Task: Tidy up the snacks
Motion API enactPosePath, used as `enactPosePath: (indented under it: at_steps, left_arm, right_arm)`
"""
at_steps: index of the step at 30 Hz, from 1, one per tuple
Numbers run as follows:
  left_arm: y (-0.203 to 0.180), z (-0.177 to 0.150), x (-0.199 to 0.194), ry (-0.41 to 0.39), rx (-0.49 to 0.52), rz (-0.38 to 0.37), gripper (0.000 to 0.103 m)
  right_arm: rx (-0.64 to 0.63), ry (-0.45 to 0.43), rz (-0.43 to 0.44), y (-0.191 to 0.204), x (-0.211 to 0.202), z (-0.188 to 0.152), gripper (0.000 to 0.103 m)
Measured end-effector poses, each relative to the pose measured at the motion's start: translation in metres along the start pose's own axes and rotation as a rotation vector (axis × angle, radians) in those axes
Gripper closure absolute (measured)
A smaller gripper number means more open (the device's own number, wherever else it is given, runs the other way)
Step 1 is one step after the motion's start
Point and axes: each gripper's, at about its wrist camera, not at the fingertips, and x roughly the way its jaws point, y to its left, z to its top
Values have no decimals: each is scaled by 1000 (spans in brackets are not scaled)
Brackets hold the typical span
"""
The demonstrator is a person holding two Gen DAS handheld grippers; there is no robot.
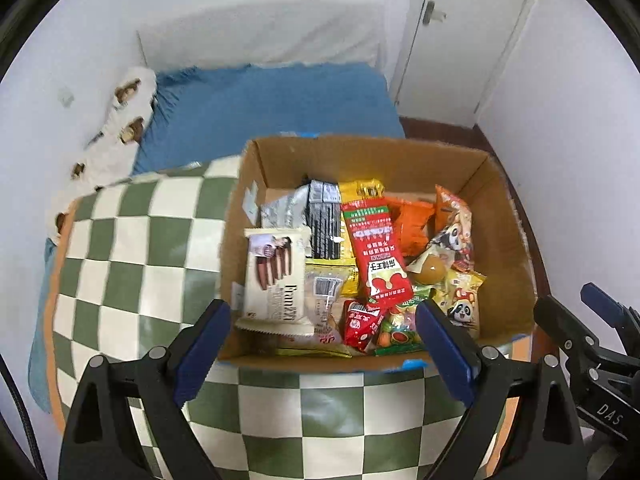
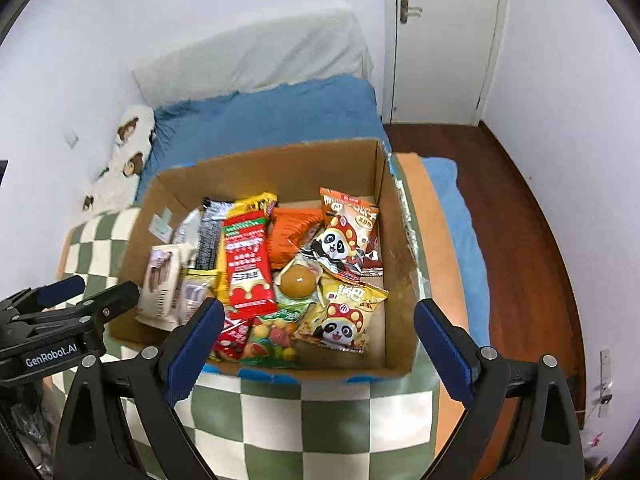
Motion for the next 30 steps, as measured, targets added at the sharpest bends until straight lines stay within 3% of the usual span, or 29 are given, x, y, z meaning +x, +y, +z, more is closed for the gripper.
enactPosePath:
  at_steps: [11, 20, 30]
  left_arm:
    - [4, -51, -94, -143, 28, 30, 9]
    - [1, -76, -152, -189, 32, 10, 9]
    - [3, -95, -195, -232, 35, 9, 9]
  right_arm:
    - [-27, -157, 18, 14, -116, -43, 5]
    - [-58, -233, 16, 25, -194, -72, 4]
    - [-70, -291, 15, 32, -254, -96, 3]
